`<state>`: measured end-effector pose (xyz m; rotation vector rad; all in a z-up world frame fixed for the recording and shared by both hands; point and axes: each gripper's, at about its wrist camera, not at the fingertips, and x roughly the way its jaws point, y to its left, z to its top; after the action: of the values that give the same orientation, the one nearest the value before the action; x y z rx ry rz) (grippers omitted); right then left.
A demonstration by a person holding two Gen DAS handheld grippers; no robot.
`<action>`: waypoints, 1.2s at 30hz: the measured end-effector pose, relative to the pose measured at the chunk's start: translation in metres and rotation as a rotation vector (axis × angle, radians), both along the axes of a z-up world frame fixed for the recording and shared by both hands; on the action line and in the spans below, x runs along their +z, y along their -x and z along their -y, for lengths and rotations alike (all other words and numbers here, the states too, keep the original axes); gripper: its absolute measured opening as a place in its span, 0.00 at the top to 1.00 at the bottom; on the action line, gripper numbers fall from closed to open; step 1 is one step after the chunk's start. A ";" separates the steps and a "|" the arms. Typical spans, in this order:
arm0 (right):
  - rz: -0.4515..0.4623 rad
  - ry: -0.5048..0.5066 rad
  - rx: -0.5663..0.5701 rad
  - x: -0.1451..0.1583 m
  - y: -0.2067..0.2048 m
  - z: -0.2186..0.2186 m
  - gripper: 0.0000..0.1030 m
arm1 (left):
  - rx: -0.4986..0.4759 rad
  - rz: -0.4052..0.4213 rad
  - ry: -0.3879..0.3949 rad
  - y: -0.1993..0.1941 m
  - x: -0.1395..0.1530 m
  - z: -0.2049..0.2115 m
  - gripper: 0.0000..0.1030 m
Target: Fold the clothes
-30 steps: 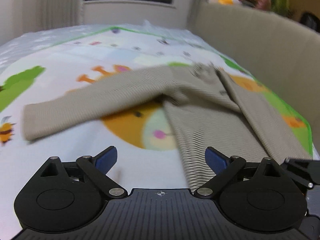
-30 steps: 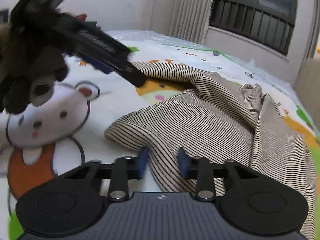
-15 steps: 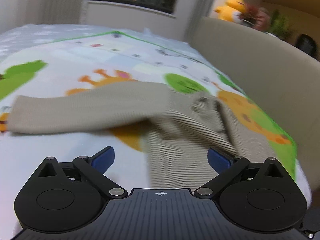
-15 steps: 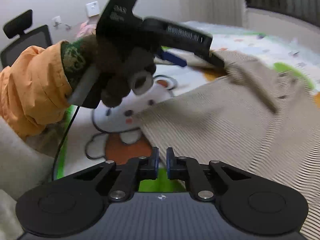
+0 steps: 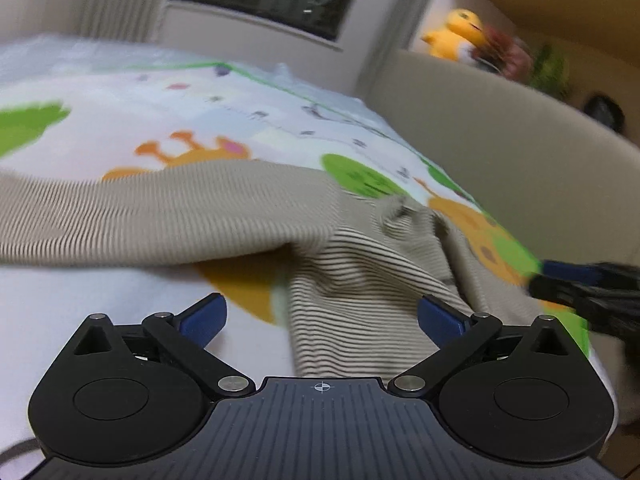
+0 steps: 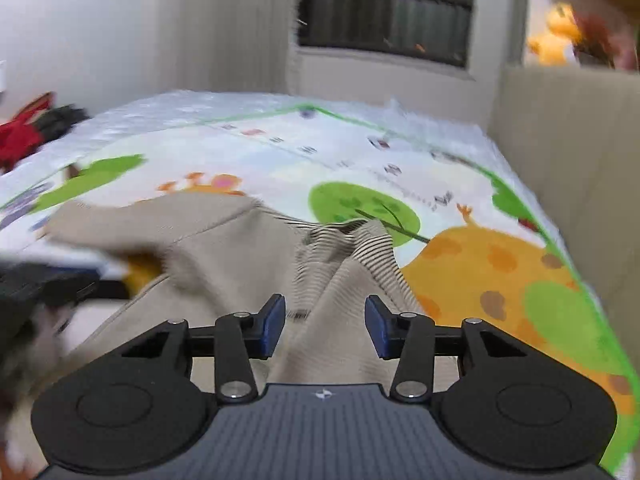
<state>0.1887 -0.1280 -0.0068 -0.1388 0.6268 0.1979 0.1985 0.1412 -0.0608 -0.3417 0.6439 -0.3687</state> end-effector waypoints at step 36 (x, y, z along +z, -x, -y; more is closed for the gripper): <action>-0.123 -0.151 -0.079 -0.001 0.001 0.055 0.42 | -0.067 0.032 0.195 -0.022 -0.035 -0.007 0.00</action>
<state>0.1874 -0.1829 -0.0083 0.0438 0.7364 0.1772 0.2200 0.1480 -0.0958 -0.5001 0.5906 -0.5021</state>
